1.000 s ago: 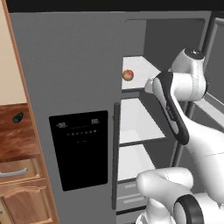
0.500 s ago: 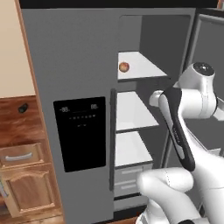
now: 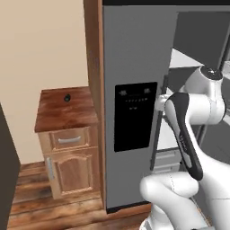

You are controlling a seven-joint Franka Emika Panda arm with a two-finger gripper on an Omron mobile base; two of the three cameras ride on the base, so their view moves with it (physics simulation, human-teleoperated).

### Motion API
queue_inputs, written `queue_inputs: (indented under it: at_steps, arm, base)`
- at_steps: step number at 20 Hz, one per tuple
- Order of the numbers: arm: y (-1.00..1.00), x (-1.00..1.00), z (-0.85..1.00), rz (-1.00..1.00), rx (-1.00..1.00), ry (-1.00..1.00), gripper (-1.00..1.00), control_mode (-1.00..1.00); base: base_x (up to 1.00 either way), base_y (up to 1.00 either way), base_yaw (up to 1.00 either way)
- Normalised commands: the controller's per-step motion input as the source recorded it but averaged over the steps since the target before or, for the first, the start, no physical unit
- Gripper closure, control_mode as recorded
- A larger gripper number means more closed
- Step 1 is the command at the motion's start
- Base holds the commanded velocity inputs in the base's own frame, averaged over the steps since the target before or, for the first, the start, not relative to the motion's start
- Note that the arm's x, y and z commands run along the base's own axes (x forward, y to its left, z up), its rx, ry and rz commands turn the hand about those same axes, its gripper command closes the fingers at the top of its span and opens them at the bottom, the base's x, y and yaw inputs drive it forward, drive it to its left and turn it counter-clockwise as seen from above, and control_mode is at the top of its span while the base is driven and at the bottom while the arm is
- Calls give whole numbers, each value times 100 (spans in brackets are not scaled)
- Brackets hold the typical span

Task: Open the fridge, remove the peach, eggplant, and shrimp, and place them on any counter.

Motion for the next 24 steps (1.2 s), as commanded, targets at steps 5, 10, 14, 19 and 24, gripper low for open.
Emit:
queue_inputs:
  at_steps: [5,10,14,19,24]
  arm:
    - [0,0,0,0,0,0,100,100]
    - [0,0,0,0,0,0,100,100]
    - [0,0,0,0,0,0,100,100]
    - [0,0,0,0,0,0,100,100]
    - [0,0,0,0,0,0,100,100]
  base:
    - [35,100,1]
    - [73,100,1]
    - [100,76,0]
    - [97,24,0]
    - [80,-1,-2]
